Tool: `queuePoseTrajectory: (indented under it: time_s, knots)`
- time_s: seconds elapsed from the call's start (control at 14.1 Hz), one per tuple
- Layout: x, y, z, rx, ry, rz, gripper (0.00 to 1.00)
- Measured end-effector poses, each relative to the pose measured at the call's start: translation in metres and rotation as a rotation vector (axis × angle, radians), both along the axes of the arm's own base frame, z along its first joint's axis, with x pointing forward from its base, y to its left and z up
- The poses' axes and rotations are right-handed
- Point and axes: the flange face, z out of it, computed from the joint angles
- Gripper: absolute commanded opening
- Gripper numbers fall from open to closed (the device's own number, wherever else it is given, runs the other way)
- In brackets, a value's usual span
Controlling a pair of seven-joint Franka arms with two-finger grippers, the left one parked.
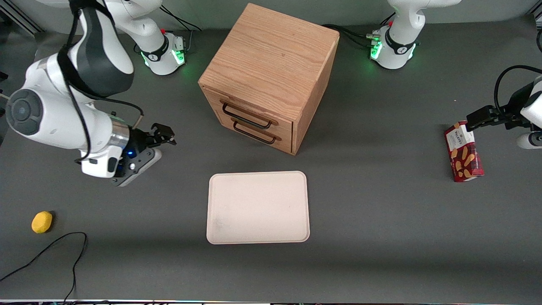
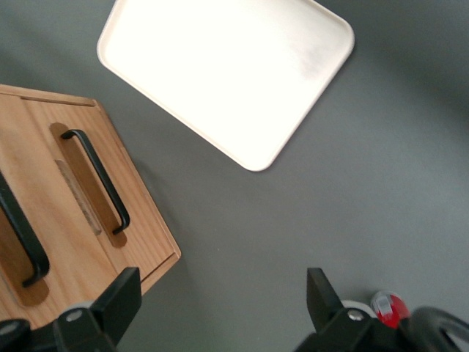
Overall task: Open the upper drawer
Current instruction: 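Move the right gripper toward the upper drawer's black handle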
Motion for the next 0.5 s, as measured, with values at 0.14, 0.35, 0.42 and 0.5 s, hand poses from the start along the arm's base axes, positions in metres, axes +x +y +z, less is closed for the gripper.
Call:
queuePoseTrajectory:
  time_s: [0.14, 0.35, 0.42, 0.5]
  knots:
    - [-0.003, 0.026, -0.007, 0.005, 0.006, 0.054, 1.00]
    - [-0.014, 0.067, -0.024, 0.020, 0.033, 0.143, 1.00]
    - [-0.017, 0.079, -0.030, 0.025, 0.043, 0.177, 1.00]
    - [-0.021, 0.089, -0.036, 0.030, 0.051, 0.209, 1.00]
